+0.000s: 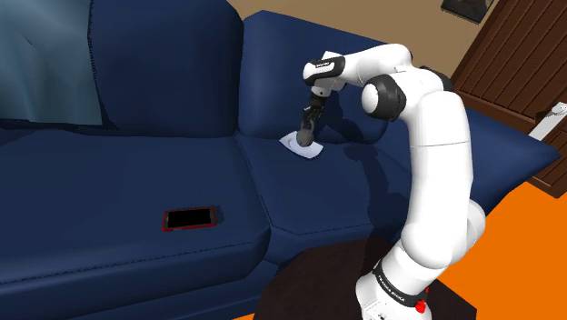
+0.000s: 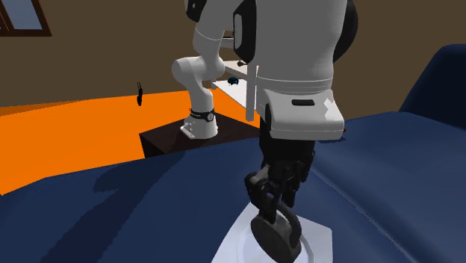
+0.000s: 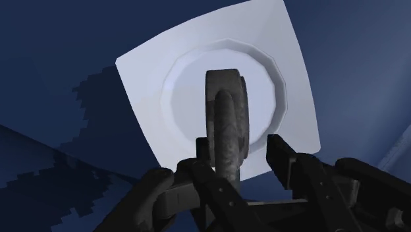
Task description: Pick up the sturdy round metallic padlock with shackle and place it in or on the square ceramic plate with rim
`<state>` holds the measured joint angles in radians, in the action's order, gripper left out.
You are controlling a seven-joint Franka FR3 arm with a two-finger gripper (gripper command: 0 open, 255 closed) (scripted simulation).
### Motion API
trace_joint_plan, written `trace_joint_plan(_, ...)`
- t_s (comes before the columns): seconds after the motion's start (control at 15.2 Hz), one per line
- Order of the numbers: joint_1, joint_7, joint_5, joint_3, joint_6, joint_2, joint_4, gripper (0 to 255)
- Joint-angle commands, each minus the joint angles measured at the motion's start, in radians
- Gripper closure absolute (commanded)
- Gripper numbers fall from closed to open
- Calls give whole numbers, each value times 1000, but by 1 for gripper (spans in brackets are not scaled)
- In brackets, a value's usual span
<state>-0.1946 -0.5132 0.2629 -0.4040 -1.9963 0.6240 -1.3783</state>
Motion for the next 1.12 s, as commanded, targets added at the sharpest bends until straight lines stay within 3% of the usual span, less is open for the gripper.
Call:
trace_joint_plan(0.0,0,0,0,0,0,0,0,0)
trace_joint_plan(0.26,0,0,0,0,0,0,0,0)
trace_joint_plan(0.53,-2,12,-17,-10,104,-37,70,0)
trace_joint_plan(1.06,-2,12,-17,-10,104,-37,70,0)
